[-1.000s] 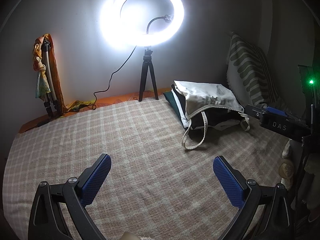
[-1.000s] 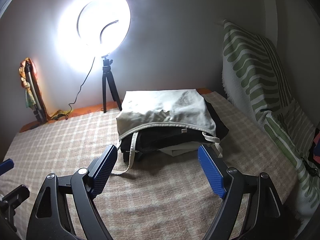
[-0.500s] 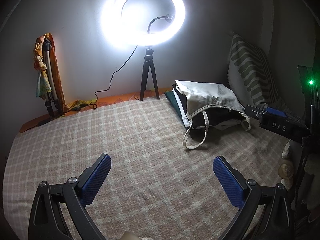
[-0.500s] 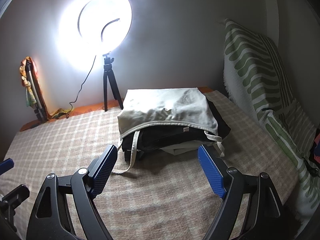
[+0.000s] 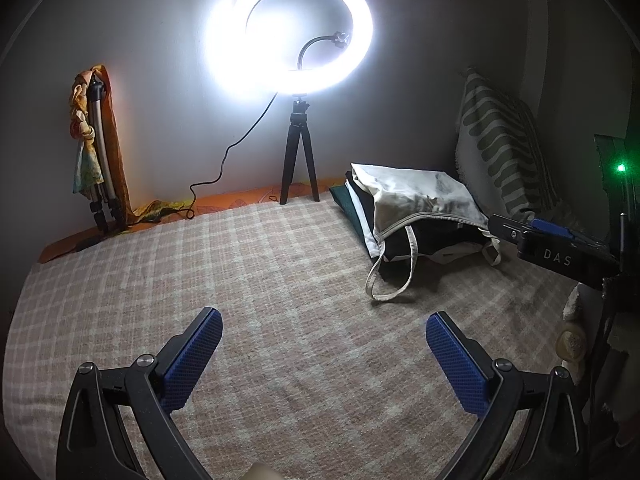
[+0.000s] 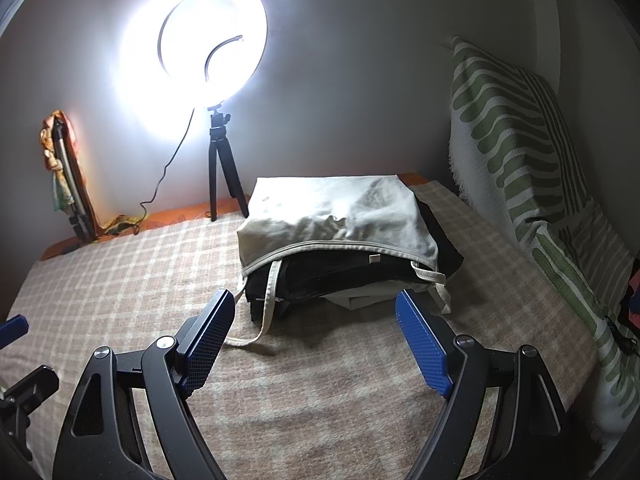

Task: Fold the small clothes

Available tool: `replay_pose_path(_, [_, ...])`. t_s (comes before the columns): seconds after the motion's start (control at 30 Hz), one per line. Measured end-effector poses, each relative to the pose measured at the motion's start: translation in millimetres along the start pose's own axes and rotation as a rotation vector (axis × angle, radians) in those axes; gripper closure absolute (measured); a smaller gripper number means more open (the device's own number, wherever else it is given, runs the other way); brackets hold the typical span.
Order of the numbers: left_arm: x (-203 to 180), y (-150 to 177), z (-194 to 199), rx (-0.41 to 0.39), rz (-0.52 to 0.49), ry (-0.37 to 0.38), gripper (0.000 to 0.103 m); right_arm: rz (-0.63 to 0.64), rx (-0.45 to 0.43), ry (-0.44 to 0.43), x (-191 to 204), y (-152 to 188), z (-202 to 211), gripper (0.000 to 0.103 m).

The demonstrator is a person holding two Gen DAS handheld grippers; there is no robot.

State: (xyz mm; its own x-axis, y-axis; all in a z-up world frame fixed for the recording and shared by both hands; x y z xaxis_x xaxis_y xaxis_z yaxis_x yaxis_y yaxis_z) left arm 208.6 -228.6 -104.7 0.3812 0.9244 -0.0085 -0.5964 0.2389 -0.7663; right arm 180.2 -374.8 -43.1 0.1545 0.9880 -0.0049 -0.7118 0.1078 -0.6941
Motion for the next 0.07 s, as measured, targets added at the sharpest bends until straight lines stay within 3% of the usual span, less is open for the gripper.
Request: replay_pose_path(0.07, [-0.8, -0.1, -0.4, 0.005, -0.004, 0.006, 0.000, 0.001, 0.002, 0.001, 0.0, 0.0, -0.5, 0.020])
Point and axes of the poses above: each gripper's, at about its wrist camera, not at the fingertips, and z roughly against the way its jaws point, x to its left, y to its underside, the point moved 10 cm from there along -z, roughly the way its jaws point, and after that the axes turned 10 degrees about -y, right-handed, at the moved point
